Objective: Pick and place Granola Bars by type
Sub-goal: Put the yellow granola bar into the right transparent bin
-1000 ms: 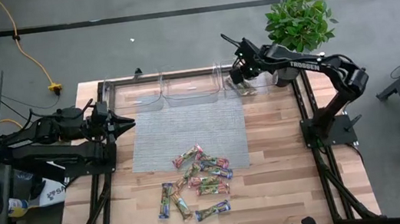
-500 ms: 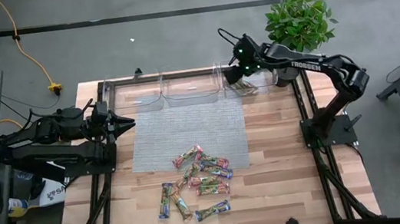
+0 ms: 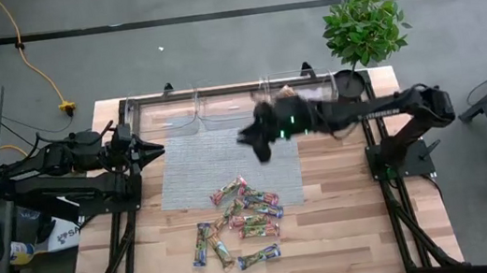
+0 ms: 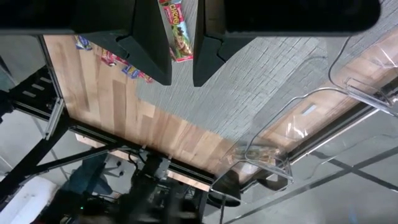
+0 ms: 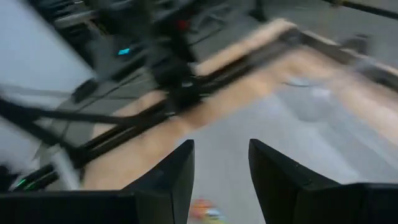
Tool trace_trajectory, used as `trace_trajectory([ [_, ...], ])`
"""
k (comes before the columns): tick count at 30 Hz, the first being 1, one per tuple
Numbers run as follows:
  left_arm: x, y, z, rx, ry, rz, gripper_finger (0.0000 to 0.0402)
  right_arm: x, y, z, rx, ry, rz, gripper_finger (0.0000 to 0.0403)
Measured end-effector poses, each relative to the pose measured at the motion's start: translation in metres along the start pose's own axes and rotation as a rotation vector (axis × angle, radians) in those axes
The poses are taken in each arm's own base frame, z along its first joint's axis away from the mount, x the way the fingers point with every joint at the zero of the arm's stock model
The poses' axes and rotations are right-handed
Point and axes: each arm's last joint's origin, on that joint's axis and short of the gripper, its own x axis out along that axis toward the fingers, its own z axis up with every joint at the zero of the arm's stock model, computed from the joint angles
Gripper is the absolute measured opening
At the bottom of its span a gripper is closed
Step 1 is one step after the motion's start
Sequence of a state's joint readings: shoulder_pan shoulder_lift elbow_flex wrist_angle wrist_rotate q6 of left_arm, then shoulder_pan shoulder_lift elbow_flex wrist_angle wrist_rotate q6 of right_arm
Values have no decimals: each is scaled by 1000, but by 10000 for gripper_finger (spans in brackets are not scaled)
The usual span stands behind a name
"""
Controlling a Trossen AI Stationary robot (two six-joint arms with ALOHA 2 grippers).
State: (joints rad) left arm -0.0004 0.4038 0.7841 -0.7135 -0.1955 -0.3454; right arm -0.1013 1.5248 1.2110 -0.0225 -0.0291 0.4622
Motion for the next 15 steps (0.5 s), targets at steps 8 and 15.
trace_trajectory([
  [8,0,0,0,0,0,-3,66,25,57,-45,-120,170,109,136],
  [15,0,0,0,0,-2,-3,66,81,98,-51,-361,424,131,136],
])
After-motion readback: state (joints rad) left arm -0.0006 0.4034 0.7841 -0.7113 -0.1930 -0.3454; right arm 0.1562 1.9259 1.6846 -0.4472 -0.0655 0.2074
